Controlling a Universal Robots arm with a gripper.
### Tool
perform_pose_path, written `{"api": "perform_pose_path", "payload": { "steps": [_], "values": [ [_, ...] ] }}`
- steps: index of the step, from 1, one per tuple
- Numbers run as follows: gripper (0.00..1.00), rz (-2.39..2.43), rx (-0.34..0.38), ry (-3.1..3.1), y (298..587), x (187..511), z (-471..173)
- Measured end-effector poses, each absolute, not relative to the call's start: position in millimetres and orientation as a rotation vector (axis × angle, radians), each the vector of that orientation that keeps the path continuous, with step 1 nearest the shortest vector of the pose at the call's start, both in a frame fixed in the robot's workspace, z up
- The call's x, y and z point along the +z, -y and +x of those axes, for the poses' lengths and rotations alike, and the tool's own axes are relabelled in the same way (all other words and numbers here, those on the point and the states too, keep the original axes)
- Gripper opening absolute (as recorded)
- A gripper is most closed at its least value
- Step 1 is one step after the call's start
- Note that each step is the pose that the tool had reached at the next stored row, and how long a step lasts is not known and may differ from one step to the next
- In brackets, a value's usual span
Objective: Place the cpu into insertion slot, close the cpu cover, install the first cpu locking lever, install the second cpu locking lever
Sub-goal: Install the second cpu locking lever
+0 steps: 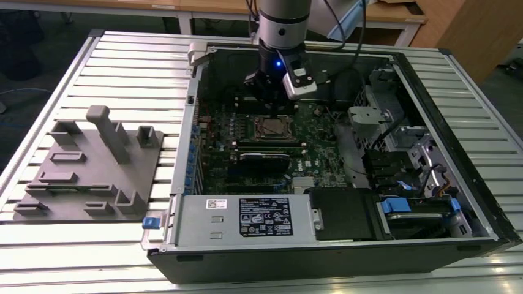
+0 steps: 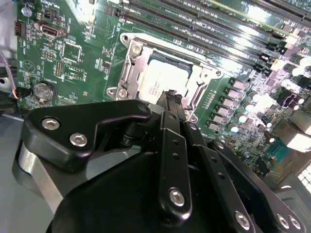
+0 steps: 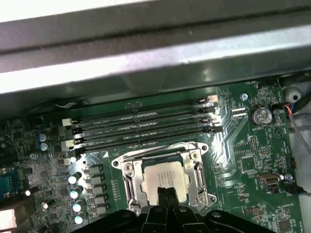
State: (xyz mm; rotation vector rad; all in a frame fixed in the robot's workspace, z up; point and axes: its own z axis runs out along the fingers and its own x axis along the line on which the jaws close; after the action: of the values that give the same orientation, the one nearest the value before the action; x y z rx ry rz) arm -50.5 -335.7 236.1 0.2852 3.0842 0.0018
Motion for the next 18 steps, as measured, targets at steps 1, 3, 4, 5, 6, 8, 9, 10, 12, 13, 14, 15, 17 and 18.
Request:
{"api": "perform_pose_path", "payload": {
  "steps": [1, 3, 4, 5, 6, 8, 9, 10, 12, 13, 14, 15, 17, 18],
  "values": [
    [0.10, 0.285, 0.002, -3.084, 336.7, 236.1, -50.0],
    [0.10, 0.285, 0.002, -3.084, 339.7, 236.1, -49.1],
    [0.10, 0.285, 0.003, -3.084, 341.7, 236.1, -48.7],
    [0.10, 0.285, 0.003, -3.084, 343.8, 236.1, -48.4],
    [0.10, 0.285, 0.004, -3.084, 345.9, 236.1, -48.2],
    [0.10, 0.285, 0.008, -3.084, 350.1, 236.0, -48.1],
    [0.10, 0.285, 0.011, -3.085, 352.1, 236.1, -48.1],
    [0.10, 0.286, 0.013, -3.085, 354.1, 236.1, -48.1],
    [0.10, 0.286, 0.019, -3.085, 358.3, 236.1, -48.1],
    [0.10, 0.286, 0.024, -3.085, 360.4, 236.1, -48.1],
    [0.10, 0.286, 0.029, -3.086, 362.3, 236.1, -48.1],
    [0.10, 0.286, 0.033, -3.086, 364.2, 236.1, -48.1],
    [0.10, 0.286, 0.041, -3.086, 367.9, 236.1, -48.1],
    [0.10, 0.286, 0.046, -3.086, 369.7, 236.1, -48.1]
  ]
}}
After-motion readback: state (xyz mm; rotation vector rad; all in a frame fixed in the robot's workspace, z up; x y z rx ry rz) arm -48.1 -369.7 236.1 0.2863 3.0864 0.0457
